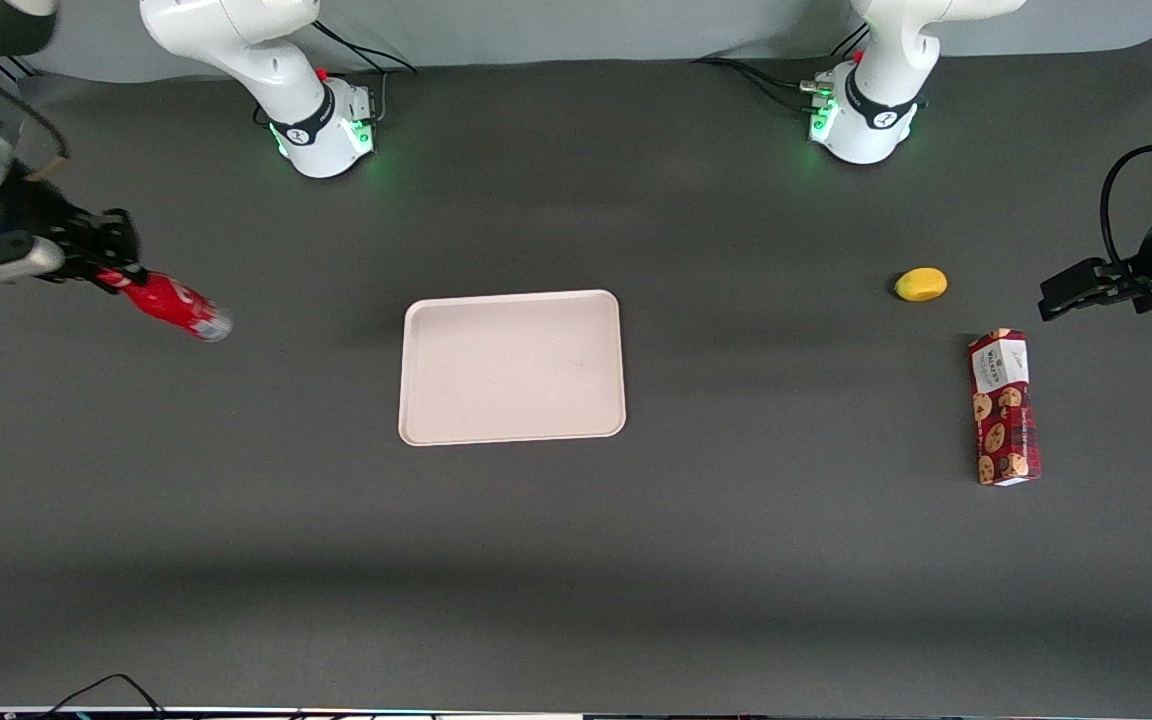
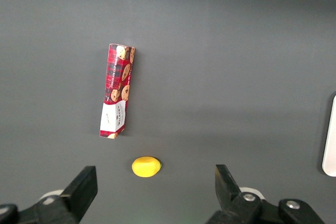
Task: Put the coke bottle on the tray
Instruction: 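Lift the bottle and carry it with the right gripper to the tray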
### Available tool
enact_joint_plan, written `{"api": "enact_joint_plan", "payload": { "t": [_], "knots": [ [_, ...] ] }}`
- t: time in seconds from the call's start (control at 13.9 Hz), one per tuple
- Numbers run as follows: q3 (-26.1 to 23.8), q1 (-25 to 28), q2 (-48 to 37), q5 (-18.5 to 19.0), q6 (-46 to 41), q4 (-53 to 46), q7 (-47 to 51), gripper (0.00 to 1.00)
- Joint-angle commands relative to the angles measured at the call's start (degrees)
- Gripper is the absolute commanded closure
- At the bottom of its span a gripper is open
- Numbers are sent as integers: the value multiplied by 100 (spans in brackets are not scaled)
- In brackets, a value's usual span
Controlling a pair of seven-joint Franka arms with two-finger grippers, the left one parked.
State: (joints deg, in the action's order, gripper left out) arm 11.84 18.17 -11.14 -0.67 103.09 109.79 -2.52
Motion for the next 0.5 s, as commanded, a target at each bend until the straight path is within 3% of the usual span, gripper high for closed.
{"api": "enact_joint_plan", "payload": {
  "t": [0.0, 0.22, 0.43],
  "knots": [
    [-400, 370, 488, -136, 595, -151, 1468, 100],
    [-682, 748, 1033, -127, 1431, -151, 2657, 100],
    [-981, 758, 1613, -83, 2029, -99, 3081, 100]
  ]
}}
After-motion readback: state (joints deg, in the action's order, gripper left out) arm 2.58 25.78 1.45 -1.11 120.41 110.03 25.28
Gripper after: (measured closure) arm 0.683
